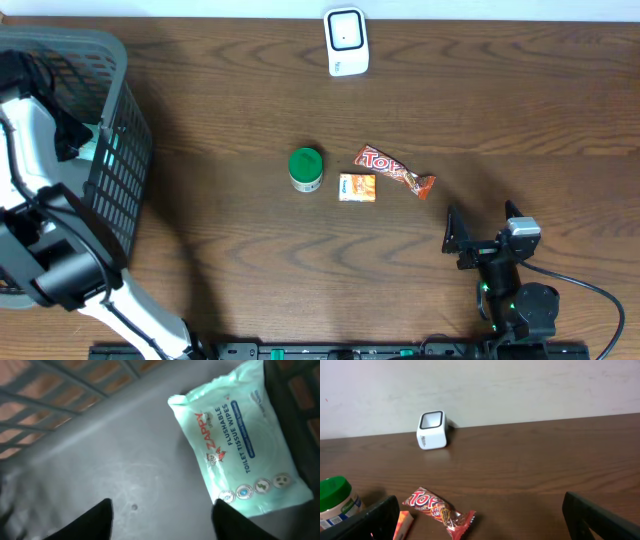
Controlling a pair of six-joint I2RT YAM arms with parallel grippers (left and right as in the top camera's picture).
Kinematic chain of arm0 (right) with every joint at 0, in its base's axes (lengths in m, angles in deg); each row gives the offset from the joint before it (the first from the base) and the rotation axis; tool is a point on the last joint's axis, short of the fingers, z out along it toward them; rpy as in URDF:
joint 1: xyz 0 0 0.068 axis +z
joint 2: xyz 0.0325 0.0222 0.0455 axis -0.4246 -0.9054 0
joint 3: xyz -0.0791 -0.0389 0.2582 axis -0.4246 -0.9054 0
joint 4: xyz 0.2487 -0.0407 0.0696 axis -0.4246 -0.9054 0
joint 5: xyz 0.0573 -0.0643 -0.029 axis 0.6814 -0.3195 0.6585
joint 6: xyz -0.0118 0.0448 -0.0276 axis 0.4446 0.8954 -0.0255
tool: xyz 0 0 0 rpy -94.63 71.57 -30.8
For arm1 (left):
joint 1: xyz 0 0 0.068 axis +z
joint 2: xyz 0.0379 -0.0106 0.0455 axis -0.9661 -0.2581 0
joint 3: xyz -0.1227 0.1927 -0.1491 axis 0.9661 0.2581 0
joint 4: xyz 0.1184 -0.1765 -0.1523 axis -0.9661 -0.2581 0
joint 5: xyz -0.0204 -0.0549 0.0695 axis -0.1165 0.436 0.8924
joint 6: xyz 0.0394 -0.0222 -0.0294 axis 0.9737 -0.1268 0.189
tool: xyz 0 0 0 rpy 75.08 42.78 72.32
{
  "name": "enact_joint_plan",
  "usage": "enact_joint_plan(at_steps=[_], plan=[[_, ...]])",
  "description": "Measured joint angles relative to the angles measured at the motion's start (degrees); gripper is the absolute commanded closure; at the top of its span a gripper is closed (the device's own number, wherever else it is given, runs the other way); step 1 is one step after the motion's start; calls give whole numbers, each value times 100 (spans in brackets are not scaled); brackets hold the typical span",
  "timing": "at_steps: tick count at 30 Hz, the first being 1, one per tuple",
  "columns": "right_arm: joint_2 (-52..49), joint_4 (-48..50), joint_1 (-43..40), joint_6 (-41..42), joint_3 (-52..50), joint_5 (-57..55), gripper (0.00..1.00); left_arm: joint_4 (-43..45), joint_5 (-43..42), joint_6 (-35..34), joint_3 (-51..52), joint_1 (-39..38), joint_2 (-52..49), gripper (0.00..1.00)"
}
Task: Scan the item barcode
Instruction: 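Reach the left gripper into the basket toward the mint-green wipes pack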
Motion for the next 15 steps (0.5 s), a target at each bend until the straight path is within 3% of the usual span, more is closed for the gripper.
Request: enact_joint_plan(at_steps=[1,3,4,11,15], plan=[[0,0,0,2,0,0,1,37,-20,7,0,0,-55,37],[0,0,0,0,0,2,1,131,-63,26,0,0,-151,8],[0,0,0,2,0,2,1,188,-92,11,0,0,-179,1],[0,0,0,0,0,0,1,573,-566,-129,2,-2,-219,2],[0,0,0,0,0,2,1,588,-750,-551,2,0,-238,2]])
